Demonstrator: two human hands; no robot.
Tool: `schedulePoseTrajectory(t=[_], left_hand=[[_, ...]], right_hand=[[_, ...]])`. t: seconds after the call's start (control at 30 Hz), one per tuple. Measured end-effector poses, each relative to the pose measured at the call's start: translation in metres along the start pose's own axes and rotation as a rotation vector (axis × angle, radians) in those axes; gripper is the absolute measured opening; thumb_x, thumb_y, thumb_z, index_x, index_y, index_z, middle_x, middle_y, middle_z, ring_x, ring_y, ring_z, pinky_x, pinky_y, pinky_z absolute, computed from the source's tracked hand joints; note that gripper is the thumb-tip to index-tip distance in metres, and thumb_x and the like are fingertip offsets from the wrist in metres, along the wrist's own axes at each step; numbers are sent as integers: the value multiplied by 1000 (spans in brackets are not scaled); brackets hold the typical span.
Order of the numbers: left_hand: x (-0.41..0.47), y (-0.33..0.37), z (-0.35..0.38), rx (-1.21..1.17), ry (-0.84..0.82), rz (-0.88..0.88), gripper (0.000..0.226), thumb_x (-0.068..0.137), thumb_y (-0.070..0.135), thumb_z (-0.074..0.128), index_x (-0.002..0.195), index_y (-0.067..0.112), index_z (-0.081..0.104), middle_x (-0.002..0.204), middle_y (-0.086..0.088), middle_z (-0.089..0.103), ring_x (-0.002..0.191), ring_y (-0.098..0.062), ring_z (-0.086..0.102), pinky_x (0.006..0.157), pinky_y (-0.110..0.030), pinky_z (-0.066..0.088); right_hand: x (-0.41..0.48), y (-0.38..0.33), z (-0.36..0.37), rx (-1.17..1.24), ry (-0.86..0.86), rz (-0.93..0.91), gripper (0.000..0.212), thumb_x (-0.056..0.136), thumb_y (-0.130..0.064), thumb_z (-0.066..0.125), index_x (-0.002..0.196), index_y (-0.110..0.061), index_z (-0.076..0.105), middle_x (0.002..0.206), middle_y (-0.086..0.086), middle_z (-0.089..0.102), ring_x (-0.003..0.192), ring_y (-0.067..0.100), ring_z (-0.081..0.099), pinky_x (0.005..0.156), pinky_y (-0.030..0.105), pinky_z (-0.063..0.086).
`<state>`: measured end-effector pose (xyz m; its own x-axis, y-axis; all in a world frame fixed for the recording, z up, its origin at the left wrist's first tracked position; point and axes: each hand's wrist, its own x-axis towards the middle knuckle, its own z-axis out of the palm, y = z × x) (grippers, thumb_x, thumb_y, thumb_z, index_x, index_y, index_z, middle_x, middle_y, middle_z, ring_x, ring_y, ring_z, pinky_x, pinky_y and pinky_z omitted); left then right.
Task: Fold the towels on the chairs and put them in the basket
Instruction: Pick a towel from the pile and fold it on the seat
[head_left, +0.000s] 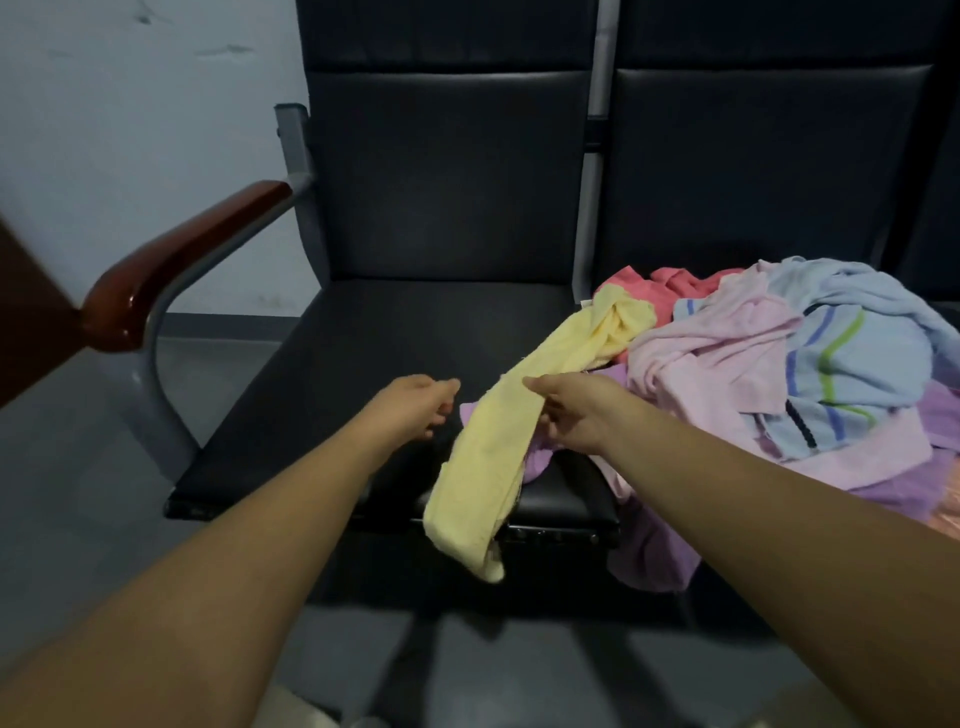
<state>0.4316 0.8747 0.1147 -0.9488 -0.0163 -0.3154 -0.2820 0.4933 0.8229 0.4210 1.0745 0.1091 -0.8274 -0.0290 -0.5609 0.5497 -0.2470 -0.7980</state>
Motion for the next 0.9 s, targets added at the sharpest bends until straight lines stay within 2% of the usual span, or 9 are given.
schedulePoseTrajectory(t=[0.1, 0.2, 0.27, 0.33, 0.5, 0.67, 0.73, 0.83, 0.9], left_hand=[[5, 12, 16, -304, -47, -46, 42, 100, 45, 54, 117, 7, 62, 98, -4, 69, 90, -17, 66, 93, -36, 54], [3, 22, 23, -445, -200, -90, 52, 95, 57, 56, 101, 9, 72, 86, -8, 73, 80, -23, 70, 87, -40, 56], [2, 25, 27, -397, -262, -80, 46, 91, 52, 65, 105, 10, 76, 98, -11, 77, 93, -27, 74, 93, -45, 56], [4, 26, 30, -367, -217, -73, 29, 91, 30, 72, 106, 5, 75, 102, -14, 76, 98, -31, 73, 98, -51, 54], [-4, 29, 21, -434, -209, -43, 27, 89, 14, 72, 115, 10, 67, 106, -12, 75, 93, -25, 73, 84, -41, 59], [-11, 22, 7, -496, -271, -41, 45, 87, 14, 70, 129, 4, 60, 125, -16, 67, 108, -30, 66, 96, -46, 51], [-14, 20, 2, -540, -260, -43, 45, 87, 14, 68, 131, 6, 60, 127, -16, 67, 108, -29, 66, 95, -45, 51], [-16, 20, -6, -623, -195, -52, 43, 86, 18, 72, 127, 8, 63, 121, -13, 71, 109, -29, 69, 90, -43, 55], [-20, 20, -12, -704, -128, -68, 39, 86, 18, 73, 123, 7, 66, 110, -12, 75, 100, -28, 73, 85, -42, 58]], right_hand=[[-12, -4, -4, -89, -266, -85, 10, 92, -6, 65, 98, -13, 62, 82, 4, 60, 69, 14, 57, 62, 25, 46], [-27, -7, -11, -199, -473, -100, 14, 88, -6, 68, 100, -11, 66, 93, 6, 68, 91, 20, 64, 89, 34, 49], [-30, -8, -16, -230, -501, -88, 12, 89, -8, 67, 102, -9, 68, 99, 10, 67, 97, 23, 64, 99, 38, 47], [-26, -9, -21, -176, -437, -51, 14, 90, -11, 66, 104, -8, 69, 104, 12, 66, 101, 26, 62, 105, 42, 47], [-17, -9, -21, -82, -239, 27, 11, 93, -21, 68, 96, -11, 65, 90, 6, 66, 76, 16, 64, 76, 30, 57], [-16, -6, -4, -159, -210, -28, 16, 88, -25, 72, 97, -18, 60, 78, 0, 60, 67, 12, 55, 63, 26, 50], [-14, -5, 4, -83, -204, -87, 10, 89, -18, 69, 94, -19, 60, 76, 0, 60, 67, 12, 57, 62, 26, 51], [-16, -7, 8, 117, -229, -132, 2, 90, -13, 65, 91, -13, 63, 78, 4, 62, 73, 16, 59, 77, 32, 53], [-21, -13, 7, 265, -251, -131, 8, 92, -10, 57, 85, -9, 62, 79, 7, 59, 75, 19, 58, 81, 35, 53]])
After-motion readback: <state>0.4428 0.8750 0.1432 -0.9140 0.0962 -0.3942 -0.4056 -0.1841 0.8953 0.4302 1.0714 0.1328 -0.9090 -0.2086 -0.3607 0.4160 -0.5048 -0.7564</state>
